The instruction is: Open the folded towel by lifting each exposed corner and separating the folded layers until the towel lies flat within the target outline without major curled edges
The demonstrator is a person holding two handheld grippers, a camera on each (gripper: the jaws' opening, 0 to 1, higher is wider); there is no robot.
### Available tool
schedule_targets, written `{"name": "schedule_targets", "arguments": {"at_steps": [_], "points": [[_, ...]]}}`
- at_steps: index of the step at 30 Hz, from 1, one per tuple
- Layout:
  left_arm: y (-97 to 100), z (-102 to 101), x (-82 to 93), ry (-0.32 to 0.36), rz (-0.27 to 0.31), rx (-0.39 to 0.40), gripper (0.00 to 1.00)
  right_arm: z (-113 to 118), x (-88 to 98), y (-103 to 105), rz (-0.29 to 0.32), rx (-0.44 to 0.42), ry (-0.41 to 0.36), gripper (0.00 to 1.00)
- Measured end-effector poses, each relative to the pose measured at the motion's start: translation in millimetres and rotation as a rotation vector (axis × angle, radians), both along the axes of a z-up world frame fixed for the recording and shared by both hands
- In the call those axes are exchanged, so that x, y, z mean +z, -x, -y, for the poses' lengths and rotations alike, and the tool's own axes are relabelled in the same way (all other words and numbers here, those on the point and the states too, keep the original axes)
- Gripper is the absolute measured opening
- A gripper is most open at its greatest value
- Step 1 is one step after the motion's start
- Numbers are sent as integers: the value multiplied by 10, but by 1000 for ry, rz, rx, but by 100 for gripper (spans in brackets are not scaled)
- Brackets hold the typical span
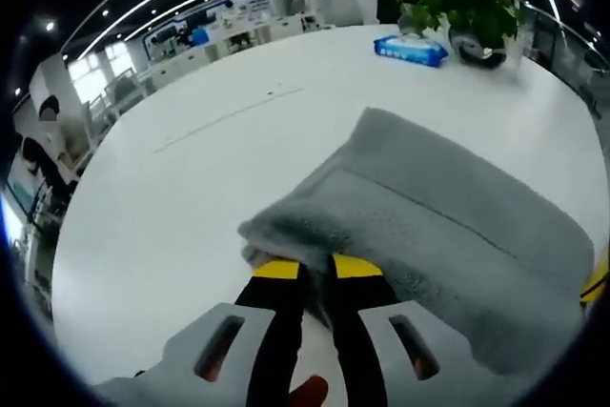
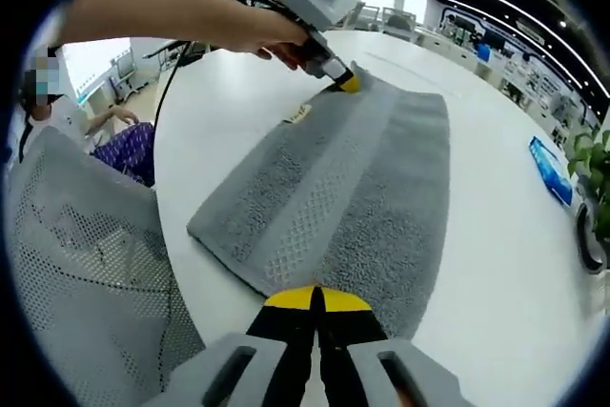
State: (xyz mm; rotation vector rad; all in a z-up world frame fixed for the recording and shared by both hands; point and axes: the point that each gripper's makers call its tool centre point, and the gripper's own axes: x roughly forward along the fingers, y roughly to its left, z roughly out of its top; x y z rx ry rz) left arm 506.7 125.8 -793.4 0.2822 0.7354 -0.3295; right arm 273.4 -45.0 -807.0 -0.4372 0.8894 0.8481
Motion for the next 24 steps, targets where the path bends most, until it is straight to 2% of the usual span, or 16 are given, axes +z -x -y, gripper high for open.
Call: {"name": "schedule_targets", "arguments": {"at_steps": [5,14,19,24], "points": [[-158,2,-2,-17,9,-41,8,-203,4,-21,-32,-23,-58,0],[-457,3,-6,-13,12,-74,7,-578,15,-85,-23,-3,-120,0],[-576,7,-10,-9,18,-91,6,-708,19,-119,3,11,-134,0],[-615,12,-7,7,29,-95,6,-758,27,-158,3,-3,-157,0]]}}
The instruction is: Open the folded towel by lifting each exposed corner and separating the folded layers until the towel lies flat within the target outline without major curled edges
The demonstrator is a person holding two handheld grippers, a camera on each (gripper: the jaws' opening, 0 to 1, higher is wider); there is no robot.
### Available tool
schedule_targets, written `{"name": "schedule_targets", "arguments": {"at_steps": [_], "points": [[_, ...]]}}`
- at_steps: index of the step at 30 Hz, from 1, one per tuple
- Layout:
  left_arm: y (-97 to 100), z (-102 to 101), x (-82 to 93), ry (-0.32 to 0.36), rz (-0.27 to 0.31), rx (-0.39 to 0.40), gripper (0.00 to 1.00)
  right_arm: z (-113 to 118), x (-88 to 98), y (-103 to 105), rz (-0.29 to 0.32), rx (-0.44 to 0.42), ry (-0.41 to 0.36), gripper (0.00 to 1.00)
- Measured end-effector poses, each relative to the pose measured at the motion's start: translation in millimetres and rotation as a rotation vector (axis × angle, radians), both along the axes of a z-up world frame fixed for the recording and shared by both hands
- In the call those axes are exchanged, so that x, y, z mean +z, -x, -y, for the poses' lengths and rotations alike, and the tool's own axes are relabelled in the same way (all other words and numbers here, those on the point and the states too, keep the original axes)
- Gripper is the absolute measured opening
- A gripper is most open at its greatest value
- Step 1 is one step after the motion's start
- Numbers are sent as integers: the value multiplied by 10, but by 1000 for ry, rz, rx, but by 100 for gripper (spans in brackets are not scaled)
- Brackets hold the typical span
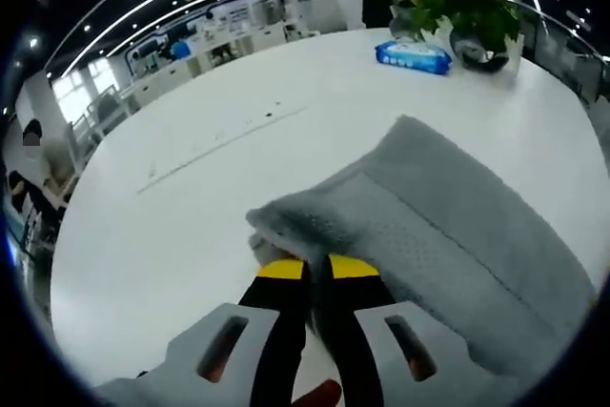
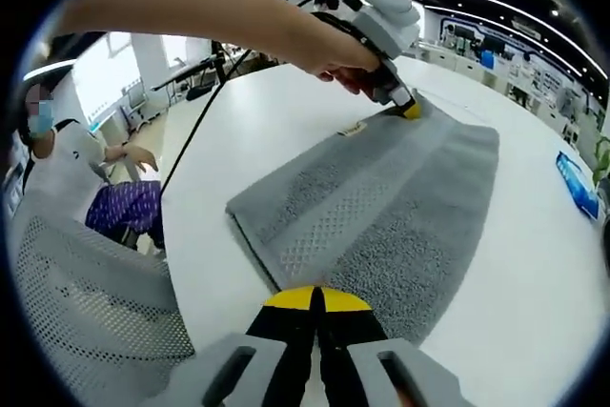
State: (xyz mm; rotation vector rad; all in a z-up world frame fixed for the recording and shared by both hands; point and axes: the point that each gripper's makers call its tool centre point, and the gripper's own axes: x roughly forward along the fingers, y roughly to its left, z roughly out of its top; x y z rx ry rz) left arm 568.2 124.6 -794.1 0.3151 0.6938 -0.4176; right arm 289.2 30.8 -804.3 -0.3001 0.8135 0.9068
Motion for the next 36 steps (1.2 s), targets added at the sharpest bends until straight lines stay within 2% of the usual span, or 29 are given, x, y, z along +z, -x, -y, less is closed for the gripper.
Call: {"name": "schedule_targets", "arguments": {"at_steps": [4,7,8,10,16,21,25,27,33,36], "points": [[26,10,32,-14,38,0,7,-17,32,-26,-10,-31,-41,0],[56,-7,99,20,36,22,8,-34,132,-76,-18,-62,-101,0],[69,-7,124,37,35,25,9,-57,217,-143,10,-87,-148,5],[116,-1,192,78,30,33,11,-68,351,-207,38,-96,-189,7],[346,-35,402,143,60,62,17,78,604,-259,83,-146,-220,12],[678,-113,369,191,30,99,23,340,718,-163,147,-190,-194,13],[1044,-203,338,198,24,118,22,531,861,-68,176,-292,-249,15],[1216,-233,354,223,24,130,22,596,898,-28,224,-307,-241,17],[1672,-278,375,294,-8,160,22,711,895,105,232,-370,-262,19],[1895,-262,364,311,-26,165,22,754,953,90,274,-375,-254,19]]}}
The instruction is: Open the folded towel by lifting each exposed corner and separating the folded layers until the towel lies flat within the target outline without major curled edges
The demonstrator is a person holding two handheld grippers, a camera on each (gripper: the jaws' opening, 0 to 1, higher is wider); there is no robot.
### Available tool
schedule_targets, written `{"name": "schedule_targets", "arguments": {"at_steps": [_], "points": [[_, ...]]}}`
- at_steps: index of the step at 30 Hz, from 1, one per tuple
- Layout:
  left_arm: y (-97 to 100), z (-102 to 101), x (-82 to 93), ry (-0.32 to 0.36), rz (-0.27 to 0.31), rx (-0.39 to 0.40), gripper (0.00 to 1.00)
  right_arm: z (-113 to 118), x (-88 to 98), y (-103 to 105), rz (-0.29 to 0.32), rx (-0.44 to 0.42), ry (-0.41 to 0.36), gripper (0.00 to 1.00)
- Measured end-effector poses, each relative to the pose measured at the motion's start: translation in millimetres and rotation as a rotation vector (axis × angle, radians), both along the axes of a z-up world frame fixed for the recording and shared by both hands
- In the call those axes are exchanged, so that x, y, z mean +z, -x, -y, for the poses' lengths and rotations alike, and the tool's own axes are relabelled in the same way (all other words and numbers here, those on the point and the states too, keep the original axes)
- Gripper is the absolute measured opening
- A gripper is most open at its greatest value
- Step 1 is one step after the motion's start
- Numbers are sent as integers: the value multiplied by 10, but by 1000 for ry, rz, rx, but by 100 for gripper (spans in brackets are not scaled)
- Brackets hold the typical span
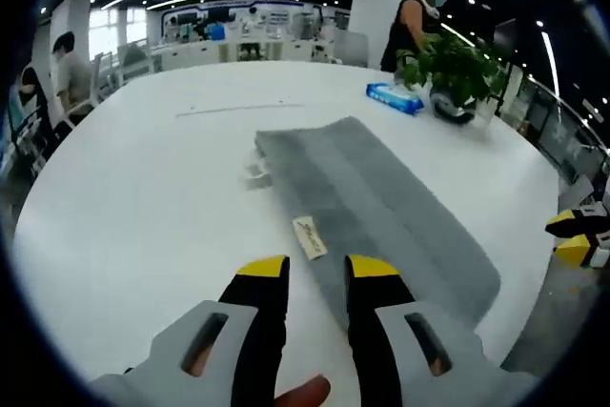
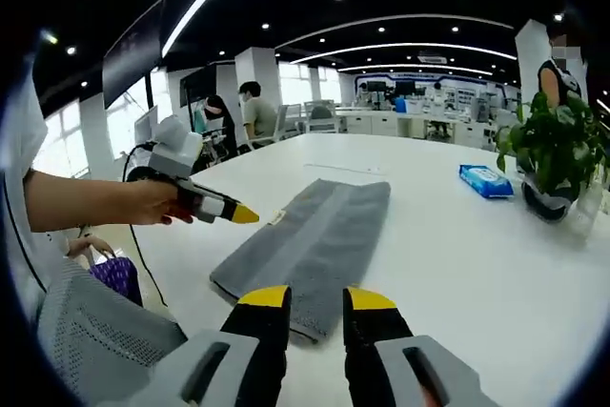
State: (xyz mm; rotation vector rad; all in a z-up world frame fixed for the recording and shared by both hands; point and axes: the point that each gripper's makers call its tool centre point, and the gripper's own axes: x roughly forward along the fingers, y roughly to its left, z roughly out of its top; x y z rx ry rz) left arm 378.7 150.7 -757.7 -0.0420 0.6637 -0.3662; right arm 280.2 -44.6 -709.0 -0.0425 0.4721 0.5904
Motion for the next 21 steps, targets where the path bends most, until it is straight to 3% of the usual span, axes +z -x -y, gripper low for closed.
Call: {"name": "schedule_targets", "arguments": {"at_steps": [2,11,15,21], "points": [[144,22,-25,4,-5,-1,22,34,62,-46,28,-19,-15,19],[679,196,-262,36,-106,-33,22,164,127,-112,41,-67,-53,18],[783,280,-357,41,-138,-29,22,146,134,-99,43,-56,-55,17],[753,273,-341,37,-141,-12,20,132,145,-89,50,-47,-52,16]]}}
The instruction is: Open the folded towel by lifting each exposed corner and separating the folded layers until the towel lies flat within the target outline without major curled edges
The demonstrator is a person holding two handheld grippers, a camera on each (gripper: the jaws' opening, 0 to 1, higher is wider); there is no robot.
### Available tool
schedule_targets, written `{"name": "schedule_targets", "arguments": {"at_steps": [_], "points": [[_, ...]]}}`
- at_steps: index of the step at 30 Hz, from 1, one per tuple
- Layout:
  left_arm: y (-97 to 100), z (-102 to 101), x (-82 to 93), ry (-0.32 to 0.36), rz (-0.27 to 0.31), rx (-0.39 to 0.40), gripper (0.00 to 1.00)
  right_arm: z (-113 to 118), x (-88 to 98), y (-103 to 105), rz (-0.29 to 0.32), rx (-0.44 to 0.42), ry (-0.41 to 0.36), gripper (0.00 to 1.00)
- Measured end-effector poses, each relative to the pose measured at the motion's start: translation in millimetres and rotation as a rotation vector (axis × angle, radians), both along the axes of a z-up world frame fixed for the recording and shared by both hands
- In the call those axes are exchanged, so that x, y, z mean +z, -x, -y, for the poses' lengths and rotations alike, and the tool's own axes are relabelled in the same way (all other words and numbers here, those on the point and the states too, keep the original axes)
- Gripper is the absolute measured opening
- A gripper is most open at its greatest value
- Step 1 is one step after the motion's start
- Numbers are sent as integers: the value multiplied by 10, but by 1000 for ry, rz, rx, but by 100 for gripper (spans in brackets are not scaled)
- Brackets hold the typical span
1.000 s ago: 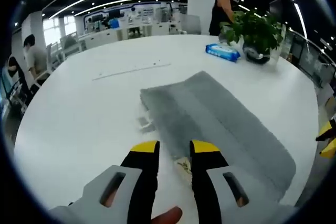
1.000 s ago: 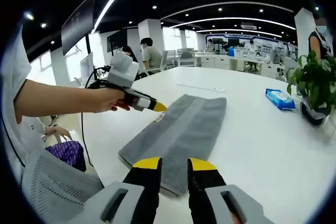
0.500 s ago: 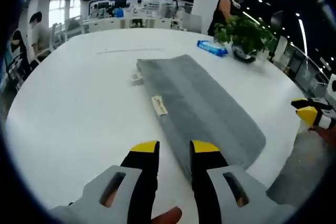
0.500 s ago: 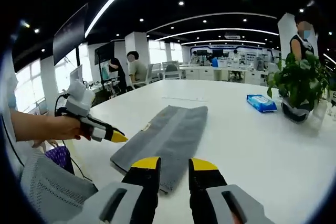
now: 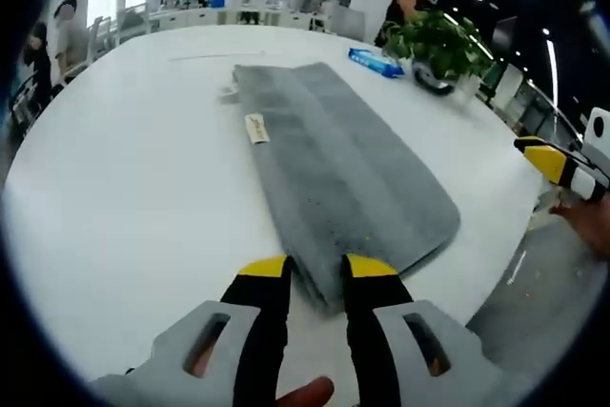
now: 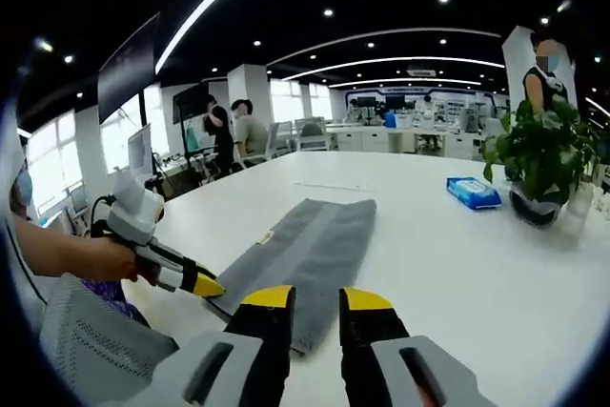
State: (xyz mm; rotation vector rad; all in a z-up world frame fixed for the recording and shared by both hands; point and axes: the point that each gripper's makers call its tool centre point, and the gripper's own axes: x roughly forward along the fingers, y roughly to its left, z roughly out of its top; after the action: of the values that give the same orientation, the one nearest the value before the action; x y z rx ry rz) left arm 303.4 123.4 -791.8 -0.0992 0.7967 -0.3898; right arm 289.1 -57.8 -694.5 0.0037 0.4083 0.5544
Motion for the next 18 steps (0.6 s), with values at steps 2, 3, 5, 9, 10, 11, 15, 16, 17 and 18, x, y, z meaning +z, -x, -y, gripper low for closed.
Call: {"name": "schedule_targets", "arguments": {"at_steps": [2,3,5,9,10,11,15,16,17,18], "points": [[-11,2,25,-9,-1,-1,18,-10,4,4,0,2,-5,16],[-11,3,44,-16,-1,-1,18,-15,-1,8,-2,4,-4,16],[-7,13,62,-24,-1,-4,18,-24,-11,14,-4,8,0,15],[-11,-11,61,-26,5,0,18,-50,-21,23,-8,17,0,14],[-7,-17,62,-27,5,2,18,-60,-24,29,-9,20,1,14],[-8,-29,64,-26,5,4,18,-66,-29,32,-10,22,4,14],[-15,-34,102,-1,10,18,18,-82,-32,33,-9,28,7,14],[-14,-34,100,-2,8,17,18,-82,-36,34,-10,28,7,14],[-10,-28,90,-3,3,15,18,-81,-39,33,-12,28,8,14],[-11,-23,83,-2,1,14,18,-78,-41,31,-12,27,8,14]]}}
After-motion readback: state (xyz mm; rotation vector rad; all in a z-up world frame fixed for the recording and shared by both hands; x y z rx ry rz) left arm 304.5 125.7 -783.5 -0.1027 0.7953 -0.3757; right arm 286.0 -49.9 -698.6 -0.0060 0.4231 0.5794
